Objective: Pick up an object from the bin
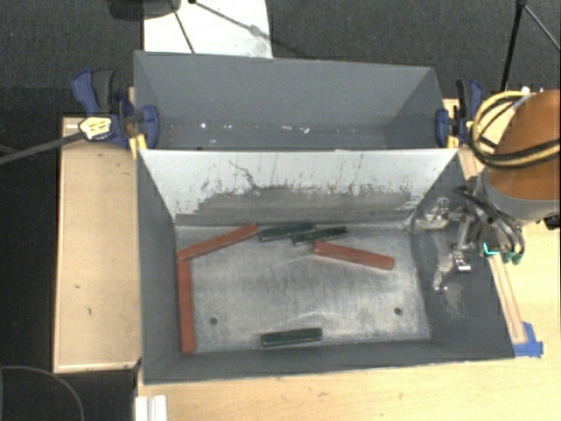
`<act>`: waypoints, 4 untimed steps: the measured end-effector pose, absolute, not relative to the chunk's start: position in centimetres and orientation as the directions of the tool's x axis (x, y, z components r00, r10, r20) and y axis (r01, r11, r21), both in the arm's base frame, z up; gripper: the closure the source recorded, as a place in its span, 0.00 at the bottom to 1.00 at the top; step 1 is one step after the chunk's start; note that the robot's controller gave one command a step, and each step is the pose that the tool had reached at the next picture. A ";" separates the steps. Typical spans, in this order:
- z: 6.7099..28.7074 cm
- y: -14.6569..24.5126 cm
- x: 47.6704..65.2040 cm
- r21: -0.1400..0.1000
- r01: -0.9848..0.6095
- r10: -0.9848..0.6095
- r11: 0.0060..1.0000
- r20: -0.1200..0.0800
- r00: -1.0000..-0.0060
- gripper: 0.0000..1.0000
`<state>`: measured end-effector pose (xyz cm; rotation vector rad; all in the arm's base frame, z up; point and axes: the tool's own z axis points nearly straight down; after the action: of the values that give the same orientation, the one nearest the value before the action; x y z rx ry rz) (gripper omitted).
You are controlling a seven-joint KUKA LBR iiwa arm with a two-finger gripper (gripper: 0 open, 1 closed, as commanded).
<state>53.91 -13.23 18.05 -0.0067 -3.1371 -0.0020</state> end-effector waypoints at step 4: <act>7.5 -6.1 56.3 -0.001 -0.045 -0.045 0.999 -0.010 -0.999 1.00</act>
Offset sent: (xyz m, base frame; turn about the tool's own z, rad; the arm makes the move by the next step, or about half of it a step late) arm 0.0416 0.0192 -0.1105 -0.0377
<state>56.30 -6.14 7.48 0.0711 -3.1507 0.0009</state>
